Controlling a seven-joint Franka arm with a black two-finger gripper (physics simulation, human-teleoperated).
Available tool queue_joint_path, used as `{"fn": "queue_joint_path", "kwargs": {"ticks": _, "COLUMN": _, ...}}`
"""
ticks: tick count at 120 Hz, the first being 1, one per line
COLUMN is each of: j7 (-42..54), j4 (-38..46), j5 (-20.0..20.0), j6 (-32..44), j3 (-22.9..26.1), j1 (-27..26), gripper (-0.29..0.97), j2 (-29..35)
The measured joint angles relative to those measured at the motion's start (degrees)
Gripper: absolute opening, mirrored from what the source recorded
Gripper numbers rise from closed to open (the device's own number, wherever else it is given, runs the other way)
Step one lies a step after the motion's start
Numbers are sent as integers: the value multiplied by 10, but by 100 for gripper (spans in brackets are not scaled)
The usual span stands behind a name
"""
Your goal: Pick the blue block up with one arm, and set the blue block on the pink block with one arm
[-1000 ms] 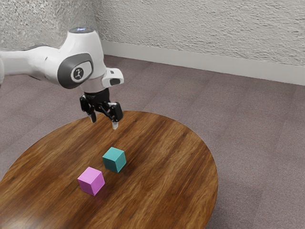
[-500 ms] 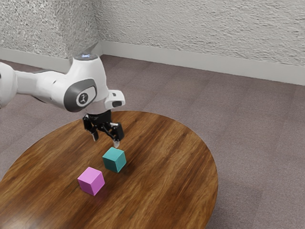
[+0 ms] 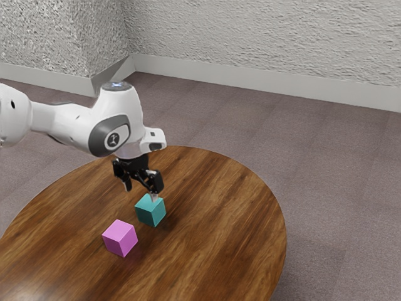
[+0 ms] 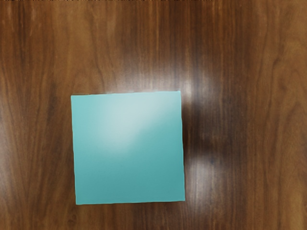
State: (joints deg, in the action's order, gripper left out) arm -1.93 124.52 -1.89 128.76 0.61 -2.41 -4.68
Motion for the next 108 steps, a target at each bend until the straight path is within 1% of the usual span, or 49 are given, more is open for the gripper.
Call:
{"fn": "queue_joint_path", "kwargs": {"ticks": 13, "j7": 4, "j4": -14, "j5": -2, "j6": 1, "j3": -1, "j1": -2, "gripper": 68, "j2": -22}}
{"fn": "queue_joint_path", "kwargs": {"ticks": 52, "j7": 17, "j4": -27, "j5": -3, "j6": 9, "j3": -1, "j1": 9, "gripper": 68, "j2": -59}}
{"fn": "queue_joint_path", "kwargs": {"ticks": 63, "j7": 20, "j4": -45, "j5": -3, "j6": 10, "j3": -1, "j1": 10, "gripper": 68, "j2": -75}}
{"fn": "queue_joint_path", "kwargs": {"ticks": 108, "j7": 31, "j4": -53, "j5": -3, "j6": 12, "j3": -2, "j1": 14, "gripper": 68, "j2": -102}}
